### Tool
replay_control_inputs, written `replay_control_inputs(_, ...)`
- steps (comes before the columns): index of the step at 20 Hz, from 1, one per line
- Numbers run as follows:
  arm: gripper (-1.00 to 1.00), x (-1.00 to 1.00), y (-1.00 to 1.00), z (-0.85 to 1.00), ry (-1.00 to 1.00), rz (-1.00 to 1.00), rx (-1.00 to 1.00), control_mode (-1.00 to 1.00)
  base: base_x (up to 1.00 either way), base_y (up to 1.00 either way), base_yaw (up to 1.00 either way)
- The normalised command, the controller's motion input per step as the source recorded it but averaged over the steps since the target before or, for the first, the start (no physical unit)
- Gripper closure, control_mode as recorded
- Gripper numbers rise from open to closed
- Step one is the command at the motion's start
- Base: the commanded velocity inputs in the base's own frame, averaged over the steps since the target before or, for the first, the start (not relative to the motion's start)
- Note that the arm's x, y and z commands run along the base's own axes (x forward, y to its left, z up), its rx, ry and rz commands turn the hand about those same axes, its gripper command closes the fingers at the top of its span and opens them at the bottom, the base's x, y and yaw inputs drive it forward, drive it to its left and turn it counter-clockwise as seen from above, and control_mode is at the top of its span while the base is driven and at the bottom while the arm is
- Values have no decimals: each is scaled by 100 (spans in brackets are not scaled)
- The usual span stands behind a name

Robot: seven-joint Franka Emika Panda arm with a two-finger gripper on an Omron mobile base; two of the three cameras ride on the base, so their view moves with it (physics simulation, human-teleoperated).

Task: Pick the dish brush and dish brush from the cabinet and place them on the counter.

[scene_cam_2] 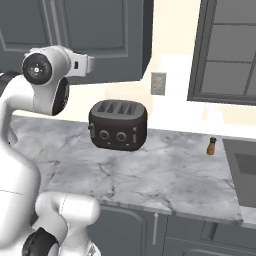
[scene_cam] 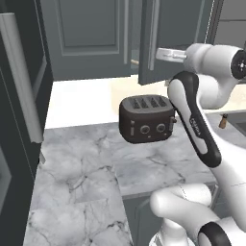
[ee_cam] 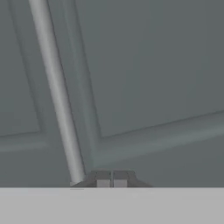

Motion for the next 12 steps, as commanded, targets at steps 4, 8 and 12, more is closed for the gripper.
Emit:
replay_control_inputs(4, 100, -24, -32, 0, 1, 2, 3, -100, 0, 0, 0)
replay_control_inputs(8, 100, -13, 16, 0, 0, 2, -3, -100, 0, 0, 0)
replay_control_inputs(12, 100, -53, 70, -3, -6, 6, -15, -100, 0, 0, 0)
